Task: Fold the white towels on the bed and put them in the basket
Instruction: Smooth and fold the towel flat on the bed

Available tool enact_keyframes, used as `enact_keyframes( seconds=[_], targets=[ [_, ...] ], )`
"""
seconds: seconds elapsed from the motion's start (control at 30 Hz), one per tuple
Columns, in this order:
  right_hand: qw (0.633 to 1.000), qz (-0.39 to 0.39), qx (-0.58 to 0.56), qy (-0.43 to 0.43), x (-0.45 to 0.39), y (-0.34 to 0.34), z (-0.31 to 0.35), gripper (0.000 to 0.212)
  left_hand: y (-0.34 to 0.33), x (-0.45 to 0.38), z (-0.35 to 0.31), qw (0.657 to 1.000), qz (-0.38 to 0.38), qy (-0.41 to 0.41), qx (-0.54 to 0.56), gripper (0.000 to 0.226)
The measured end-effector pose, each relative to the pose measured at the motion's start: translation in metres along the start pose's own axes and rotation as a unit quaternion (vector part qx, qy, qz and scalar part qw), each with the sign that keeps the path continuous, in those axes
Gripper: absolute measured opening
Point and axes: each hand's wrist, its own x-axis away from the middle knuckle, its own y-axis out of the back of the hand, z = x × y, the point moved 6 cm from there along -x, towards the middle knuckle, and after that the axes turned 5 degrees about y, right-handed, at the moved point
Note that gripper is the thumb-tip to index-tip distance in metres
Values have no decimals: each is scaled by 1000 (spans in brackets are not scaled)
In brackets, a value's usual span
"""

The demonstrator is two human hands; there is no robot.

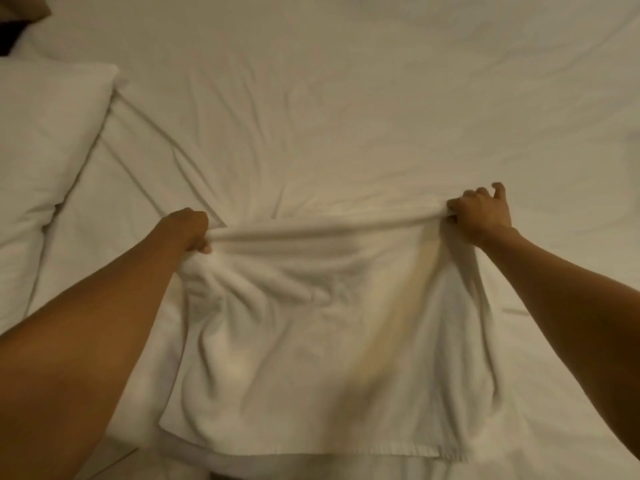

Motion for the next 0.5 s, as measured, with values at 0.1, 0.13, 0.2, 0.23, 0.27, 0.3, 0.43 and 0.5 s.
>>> enact_keyframes(
  seconds=[0.1,0.13,0.2,0.23,0.27,0.3,0.43,0.5],
  targets=[
    [999,-28,16,6,-28,21,22,26,-1,-10,33,998,29,52,13,49],
    [999,-36,19,-4,-35,25,29,27,-1,-16,39,998,20,55,22,49],
    [998,-46,20,-36,-42,25,39,31,-8,-28,48,997,-4,63,47,52],
    [998,-46,25,-47,-42,21,43,39,-14,-32,48,996,-17,66,60,56],
    [997,-46,34,-49,-41,15,48,53,-21,-33,45,994,-41,60,76,61],
    [997,-42,41,-43,-37,8,54,66,-27,-32,37,990,-83,43,101,63],
    [996,-68,-50,23,-18,-25,92,66,-43,-6,-25,930,-270,-80,235,53],
    [992,-38,-115,46,-10,-45,114,62,-68,2,-58,940,-226,-108,232,59]
  ],
)
